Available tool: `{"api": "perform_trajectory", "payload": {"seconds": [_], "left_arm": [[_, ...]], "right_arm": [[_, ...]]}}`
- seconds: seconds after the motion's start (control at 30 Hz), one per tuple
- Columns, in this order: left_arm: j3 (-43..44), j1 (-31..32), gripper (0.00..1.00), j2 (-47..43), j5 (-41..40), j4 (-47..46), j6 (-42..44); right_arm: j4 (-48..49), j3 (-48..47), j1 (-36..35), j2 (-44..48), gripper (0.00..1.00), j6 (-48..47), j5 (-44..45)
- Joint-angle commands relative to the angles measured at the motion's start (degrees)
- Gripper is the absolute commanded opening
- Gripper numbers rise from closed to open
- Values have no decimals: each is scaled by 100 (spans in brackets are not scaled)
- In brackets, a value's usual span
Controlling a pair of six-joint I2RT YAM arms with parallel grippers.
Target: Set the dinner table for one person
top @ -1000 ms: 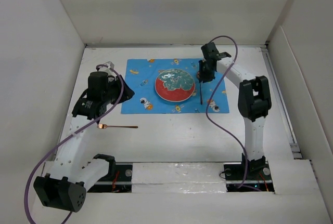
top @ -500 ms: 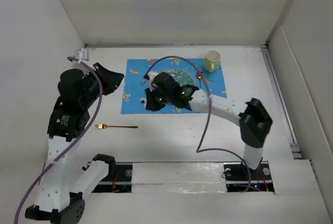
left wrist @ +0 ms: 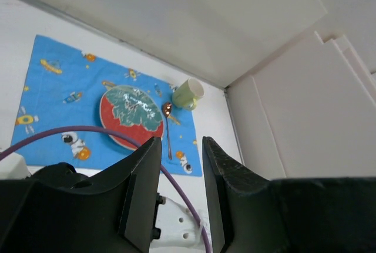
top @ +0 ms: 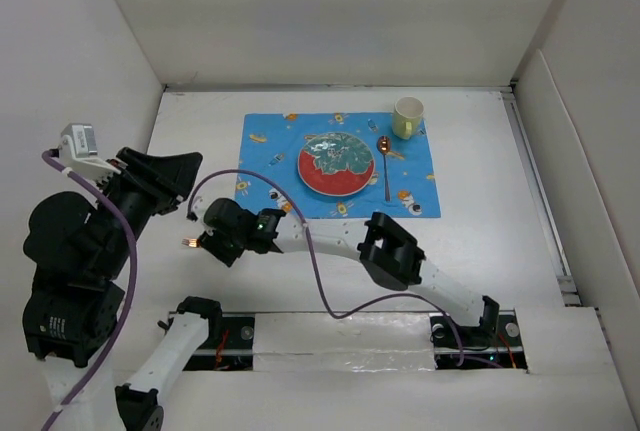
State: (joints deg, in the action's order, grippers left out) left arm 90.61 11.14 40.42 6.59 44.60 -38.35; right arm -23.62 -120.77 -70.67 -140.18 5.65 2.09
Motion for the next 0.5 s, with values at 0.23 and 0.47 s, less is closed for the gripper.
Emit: {"api": "perform_trajectory", "payload": {"seconds": [0.23,0.47], "left_arm": [[45,-24,30,176,70,488,319],[-17,-24,30,141,62,515,521]], "right_arm": [[-108,-1106,-87,-931,58,-837,380],[-99,-1107,-140,-1187,21,-618,143]]}}
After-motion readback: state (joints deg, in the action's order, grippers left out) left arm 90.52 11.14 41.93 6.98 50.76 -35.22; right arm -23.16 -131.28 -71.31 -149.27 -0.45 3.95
